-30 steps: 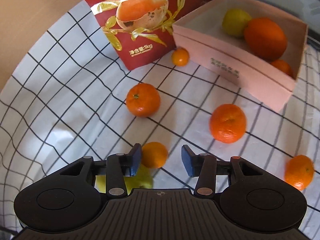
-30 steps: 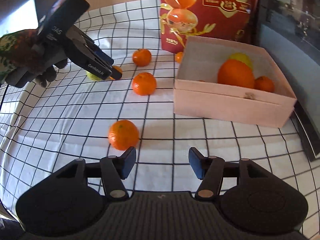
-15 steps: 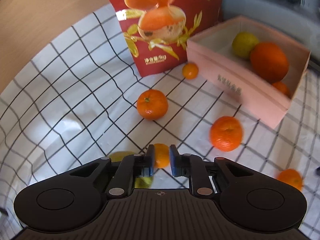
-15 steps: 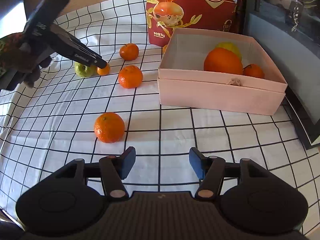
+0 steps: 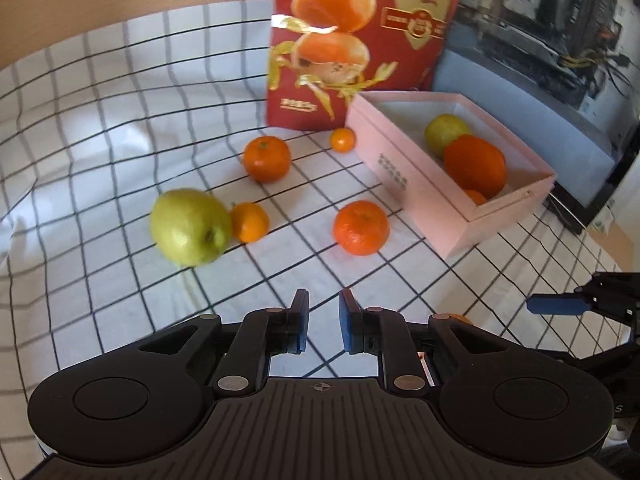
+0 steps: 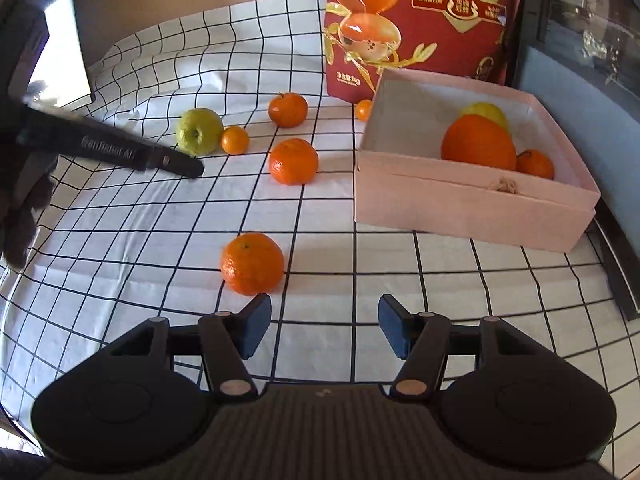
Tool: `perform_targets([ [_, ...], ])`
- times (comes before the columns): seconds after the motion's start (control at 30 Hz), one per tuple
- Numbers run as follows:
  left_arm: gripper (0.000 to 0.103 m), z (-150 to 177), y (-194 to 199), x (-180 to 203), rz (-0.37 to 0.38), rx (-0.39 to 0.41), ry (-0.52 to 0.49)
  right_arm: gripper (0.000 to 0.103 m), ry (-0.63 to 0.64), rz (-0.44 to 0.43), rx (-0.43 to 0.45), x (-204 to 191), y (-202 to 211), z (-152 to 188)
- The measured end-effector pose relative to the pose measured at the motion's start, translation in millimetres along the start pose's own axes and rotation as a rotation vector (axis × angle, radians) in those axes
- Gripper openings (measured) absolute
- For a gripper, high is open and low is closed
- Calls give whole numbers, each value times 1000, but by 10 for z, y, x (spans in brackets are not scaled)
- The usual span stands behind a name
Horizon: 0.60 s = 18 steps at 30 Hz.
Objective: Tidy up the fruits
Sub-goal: 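Reach both grippers down toward two mandarins beside the green apple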
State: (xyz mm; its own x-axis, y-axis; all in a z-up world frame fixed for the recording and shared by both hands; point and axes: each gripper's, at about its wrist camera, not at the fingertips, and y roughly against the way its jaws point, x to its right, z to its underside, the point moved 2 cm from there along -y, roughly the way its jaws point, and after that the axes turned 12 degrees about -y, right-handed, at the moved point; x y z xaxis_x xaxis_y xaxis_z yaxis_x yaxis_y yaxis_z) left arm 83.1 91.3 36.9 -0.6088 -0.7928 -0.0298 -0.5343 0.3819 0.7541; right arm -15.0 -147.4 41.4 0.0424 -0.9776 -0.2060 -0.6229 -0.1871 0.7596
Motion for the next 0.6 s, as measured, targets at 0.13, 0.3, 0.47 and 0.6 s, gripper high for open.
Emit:
perform_targets([
  [0.13, 22, 65, 53, -166, -49, 8, 128, 60, 29, -14, 3, -80, -14, -61],
  [0.3, 23, 342, 272, -292, -68, 45, 325, 58, 219, -55, 80, -459, -88, -417],
  [0.47, 23, 667, 478, -253, -62, 39, 410, 44, 342, -110, 56, -868, -497, -962],
  [0.6, 23, 914, 670, -264, -89, 30, 461, 44, 434, -78, -22, -1121, -1007, -1211],
])
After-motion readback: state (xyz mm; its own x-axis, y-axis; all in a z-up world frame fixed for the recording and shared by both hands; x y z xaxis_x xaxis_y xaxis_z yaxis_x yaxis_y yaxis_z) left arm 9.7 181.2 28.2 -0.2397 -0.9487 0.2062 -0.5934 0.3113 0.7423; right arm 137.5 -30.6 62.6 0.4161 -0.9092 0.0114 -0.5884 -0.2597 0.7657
